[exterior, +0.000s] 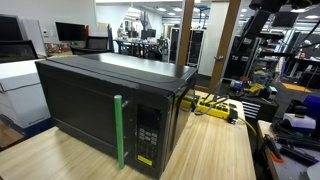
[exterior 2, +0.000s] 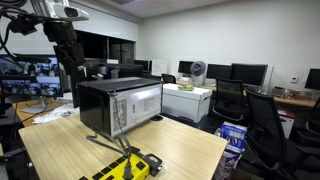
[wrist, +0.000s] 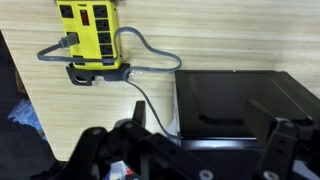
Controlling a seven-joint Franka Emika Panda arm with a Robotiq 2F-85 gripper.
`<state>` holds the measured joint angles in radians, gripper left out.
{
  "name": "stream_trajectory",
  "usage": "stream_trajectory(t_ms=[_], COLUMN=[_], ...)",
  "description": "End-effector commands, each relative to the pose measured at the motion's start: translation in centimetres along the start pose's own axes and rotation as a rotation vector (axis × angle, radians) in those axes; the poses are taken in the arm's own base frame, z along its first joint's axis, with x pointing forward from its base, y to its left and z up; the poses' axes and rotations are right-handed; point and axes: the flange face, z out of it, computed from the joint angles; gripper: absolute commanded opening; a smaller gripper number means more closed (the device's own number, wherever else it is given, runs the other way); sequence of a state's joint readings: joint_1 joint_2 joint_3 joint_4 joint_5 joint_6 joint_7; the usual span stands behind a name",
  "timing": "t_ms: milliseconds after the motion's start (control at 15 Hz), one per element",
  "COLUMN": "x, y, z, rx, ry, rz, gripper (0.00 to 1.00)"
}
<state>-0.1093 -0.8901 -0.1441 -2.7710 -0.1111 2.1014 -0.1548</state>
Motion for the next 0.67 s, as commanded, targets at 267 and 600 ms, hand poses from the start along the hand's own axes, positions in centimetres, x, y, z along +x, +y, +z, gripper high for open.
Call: stream_trajectory(t_ms=[267,600], x=[4.6,3.7], y=[-4.3,-4.1], z=[2.9,3.2], rx=[-0.054,-0.055], ry=[-0.019,-0.058], rz=[0.17,0.123], gripper=[1.0,1.0])
